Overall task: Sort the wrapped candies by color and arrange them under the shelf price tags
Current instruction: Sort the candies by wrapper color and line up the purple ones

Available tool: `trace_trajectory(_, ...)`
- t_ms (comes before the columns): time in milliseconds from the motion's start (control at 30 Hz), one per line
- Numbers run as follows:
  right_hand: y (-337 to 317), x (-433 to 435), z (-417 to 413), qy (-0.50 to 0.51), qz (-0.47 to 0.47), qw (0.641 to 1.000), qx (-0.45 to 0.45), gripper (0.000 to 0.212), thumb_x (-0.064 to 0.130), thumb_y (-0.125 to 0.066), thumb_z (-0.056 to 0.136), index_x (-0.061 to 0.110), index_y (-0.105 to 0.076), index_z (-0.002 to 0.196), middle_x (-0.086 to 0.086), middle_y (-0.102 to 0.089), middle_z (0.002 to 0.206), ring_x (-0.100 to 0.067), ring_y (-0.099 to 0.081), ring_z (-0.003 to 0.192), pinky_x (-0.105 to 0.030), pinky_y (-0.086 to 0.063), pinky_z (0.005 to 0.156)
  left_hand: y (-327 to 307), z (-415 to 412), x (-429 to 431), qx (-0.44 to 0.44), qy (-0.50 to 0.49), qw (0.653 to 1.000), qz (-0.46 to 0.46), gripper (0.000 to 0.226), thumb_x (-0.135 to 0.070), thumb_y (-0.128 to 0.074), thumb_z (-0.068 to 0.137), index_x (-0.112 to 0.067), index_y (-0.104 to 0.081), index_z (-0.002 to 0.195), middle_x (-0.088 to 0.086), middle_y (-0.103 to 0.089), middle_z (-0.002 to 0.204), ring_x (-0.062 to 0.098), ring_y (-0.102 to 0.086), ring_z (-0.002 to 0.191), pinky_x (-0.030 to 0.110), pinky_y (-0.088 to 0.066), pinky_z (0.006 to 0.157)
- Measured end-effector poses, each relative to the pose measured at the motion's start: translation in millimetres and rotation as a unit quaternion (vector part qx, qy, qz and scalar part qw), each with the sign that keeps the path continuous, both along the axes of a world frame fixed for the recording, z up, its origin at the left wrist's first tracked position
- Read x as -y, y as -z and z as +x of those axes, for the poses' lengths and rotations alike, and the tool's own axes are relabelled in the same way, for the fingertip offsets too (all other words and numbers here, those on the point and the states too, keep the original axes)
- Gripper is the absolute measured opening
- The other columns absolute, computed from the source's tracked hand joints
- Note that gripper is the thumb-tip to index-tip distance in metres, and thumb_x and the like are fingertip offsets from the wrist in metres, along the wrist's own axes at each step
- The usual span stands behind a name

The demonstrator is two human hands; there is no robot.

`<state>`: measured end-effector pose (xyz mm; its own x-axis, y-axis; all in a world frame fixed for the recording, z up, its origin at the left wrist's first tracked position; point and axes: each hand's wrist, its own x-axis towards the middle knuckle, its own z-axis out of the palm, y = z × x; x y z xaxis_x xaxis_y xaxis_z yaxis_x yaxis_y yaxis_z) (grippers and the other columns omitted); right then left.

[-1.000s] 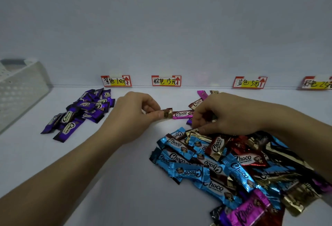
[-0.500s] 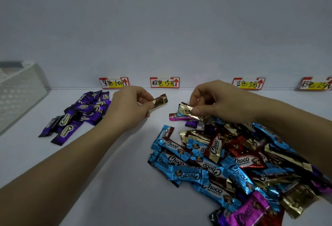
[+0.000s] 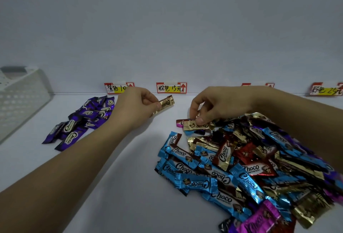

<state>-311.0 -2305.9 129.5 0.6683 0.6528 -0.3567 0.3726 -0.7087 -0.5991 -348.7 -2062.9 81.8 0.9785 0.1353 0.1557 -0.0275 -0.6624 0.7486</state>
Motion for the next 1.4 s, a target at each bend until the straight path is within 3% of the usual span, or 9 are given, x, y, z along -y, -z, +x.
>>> trace_trajectory(133, 3.2, 6.6, -4.8, -0.025, 0.002, 1.000, 0.017, 0.007, 0.021, -0.064, 0.097, 0.020, -0.069, 0.103, 0.010, -0.069, 0.075, -0.002, -0.059, 0.068, -0.018, -0.046, 0.067, 6.8, -6.8, 0.2, 0.001, 0.003, 1.000, -0.006, 0.004, -0.023, -0.077, 0.087, -0.022, -0.075, 0.090, -0.004, -0.073, 0.076, 0.008, -0.068, 0.071, 0.024, -0.049, 0.062)
trace_trajectory(333, -9.8, 9.0, -15.0, -0.039, 0.022, 0.999, 0.027, 0.006, 0.017, -0.061, 0.099, 0.016, -0.065, 0.094, 0.021, -0.062, 0.068, 0.005, -0.054, 0.060, -0.012, -0.043, 0.061, 13.7, -5.9, -3.7, -0.002, -0.012, 0.999, -0.047, 0.005, -0.017, -0.073, 0.090, -0.020, -0.075, 0.094, -0.004, -0.074, 0.071, 0.010, -0.071, 0.067, 0.032, -0.058, 0.069)
trace_trajectory(533, 4.4, -22.1, 20.0, 0.148, 0.062, 0.979, 0.122, 0.010, 0.020, -0.063, 0.098, 0.013, -0.071, 0.097, 0.004, -0.065, 0.079, -0.005, -0.054, 0.056, -0.018, -0.042, 0.049, 5.5, 10.4, 4.4, -0.047, -0.058, 0.993, -0.091, 0.006, -0.009, -0.073, 0.090, -0.013, -0.072, 0.086, 0.013, -0.072, 0.081, 0.013, -0.067, 0.058, 0.019, -0.048, 0.045)
trace_trajectory(633, 19.3, -44.0, 38.5, 0.187, 0.025, 0.975, 0.120, 0.016, 0.007, -0.062, 0.095, 0.011, -0.074, 0.105, -0.002, -0.067, 0.094, -0.017, -0.063, 0.078, -0.028, -0.054, 0.061, 5.5, 20.6, 8.6, -0.039, -0.058, 0.997, -0.014, 0.015, -0.017, -0.075, 0.088, -0.020, -0.070, 0.075, 0.004, -0.073, 0.082, 0.011, -0.066, 0.070, 0.022, -0.048, 0.052)
trace_trajectory(733, 30.5, -58.9, 51.7, 0.209, -0.025, 0.962, 0.173, 0.016, 0.010, -0.065, 0.092, 0.008, -0.075, 0.104, -0.011, -0.073, 0.107, -0.027, -0.069, 0.097, -0.039, -0.059, 0.087, 9.3, 24.8, 11.2, -0.007, -0.059, 0.997, 0.053, 0.025, -0.024, -0.077, 0.087, -0.027, -0.064, 0.066, -0.004, -0.069, 0.077, 0.008, -0.061, 0.074, 0.025, -0.046, 0.062)
trace_trajectory(933, 39.6, -67.6, 48.4, 0.220, -0.042, 0.926, 0.304, 0.018, 0.026, -0.079, 0.082, 0.014, -0.072, 0.094, -0.005, -0.070, 0.084, -0.022, -0.069, 0.072, -0.040, -0.062, 0.070, 18.4, 29.6, 14.9, 0.005, -0.078, 0.990, 0.115, 0.025, -0.040, -0.074, 0.088, -0.024, -0.067, 0.070, -0.006, -0.067, 0.073, 0.014, -0.063, 0.076, 0.032, -0.050, 0.067)
trace_trajectory(1067, 20.8, -44.1, 32.4, 0.196, -0.023, 0.934, 0.296, 0.018, 0.030, -0.075, 0.089, 0.015, -0.074, 0.098, -0.001, -0.072, 0.090, -0.018, -0.071, 0.067, -0.037, -0.062, 0.071, 10.9, 19.2, 15.6, -0.004, -0.034, 0.991, 0.127, 0.018, -0.037, -0.070, 0.092, -0.020, -0.074, 0.086, -0.007, -0.068, 0.081, 0.006, -0.059, 0.075, 0.024, -0.042, 0.060)
trace_trajectory(1233, -9.6, 16.9, -5.9, 0.140, 0.006, 0.949, 0.283, 0.015, 0.029, -0.071, 0.092, 0.022, -0.075, 0.104, 0.017, -0.067, 0.082, 0.013, -0.061, 0.064, -0.013, -0.046, 0.066, -5.0, -13.7, 25.7, 0.018, 0.088, 0.975, 0.202, 0.026, -0.038, -0.067, 0.093, -0.024, -0.071, 0.115, -0.011, -0.065, 0.097, 0.001, -0.057, 0.079, 0.022, -0.045, 0.069)
trace_trajectory(1400, 0.2, 57.1, -40.0, 0.098, 0.037, 0.957, 0.270, 0.013, 0.028, -0.063, 0.098, 0.034, -0.072, 0.105, 0.019, -0.069, 0.096, 0.005, -0.062, 0.086, -0.012, -0.041, 0.069, -27.2, -37.8, 59.1, 0.028, 0.192, 0.960, 0.204, 0.014, -0.038, -0.064, 0.095, -0.035, -0.070, 0.107, -0.019, -0.064, 0.089, 0.001, -0.059, 0.075, 0.017, -0.042, 0.062)
